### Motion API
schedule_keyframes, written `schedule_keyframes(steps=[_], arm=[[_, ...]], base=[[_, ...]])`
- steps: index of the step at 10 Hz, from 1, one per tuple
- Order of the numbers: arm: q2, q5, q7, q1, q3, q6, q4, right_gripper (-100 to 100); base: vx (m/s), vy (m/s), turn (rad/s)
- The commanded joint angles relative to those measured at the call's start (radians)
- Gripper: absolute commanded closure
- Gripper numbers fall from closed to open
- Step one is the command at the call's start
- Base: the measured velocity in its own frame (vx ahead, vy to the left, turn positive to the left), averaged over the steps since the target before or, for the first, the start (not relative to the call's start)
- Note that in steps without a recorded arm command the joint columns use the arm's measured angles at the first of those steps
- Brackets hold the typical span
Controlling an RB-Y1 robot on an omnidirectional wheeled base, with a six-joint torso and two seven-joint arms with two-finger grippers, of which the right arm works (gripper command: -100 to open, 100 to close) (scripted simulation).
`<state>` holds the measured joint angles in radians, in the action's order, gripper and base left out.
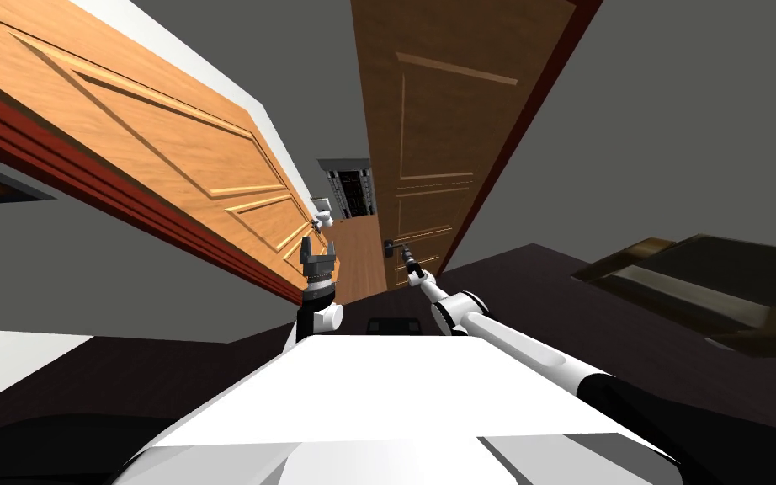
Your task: Push the door open
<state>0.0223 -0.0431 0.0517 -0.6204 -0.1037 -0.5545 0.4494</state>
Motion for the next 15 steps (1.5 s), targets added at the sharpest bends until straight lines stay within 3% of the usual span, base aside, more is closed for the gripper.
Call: schedule_keyframes(steps=[1,4,7,8,13,15], arm=[[-0.006,-0.002,-0.001,-0.002,0.003,-0.006,-0.007,-100],[-0.05,-0.003,-0.003,-0.001,0.007,-0.007,-0.008,-100],[-0.049,-0.004,-0.002,-0.005,0.008,-0.013,-0.016,-100],[-0.049,-0.004,-0.002,-0.005,0.008,-0.013,-0.016,100],[-0.049,-0.004,-0.002,-0.005,0.008,-0.013,-0.016,100],[-0.023,-0.012,-0.009,-0.002,0.025,-0.01,-0.017,100]], base=[[0.208,0.057,0.026],[0.193,0.054,0.019],[0.029,0.01,0.002],[0.0,0.0,0.0],[0.0,0.0,0.0],[0.11,0.078,-0.03]])
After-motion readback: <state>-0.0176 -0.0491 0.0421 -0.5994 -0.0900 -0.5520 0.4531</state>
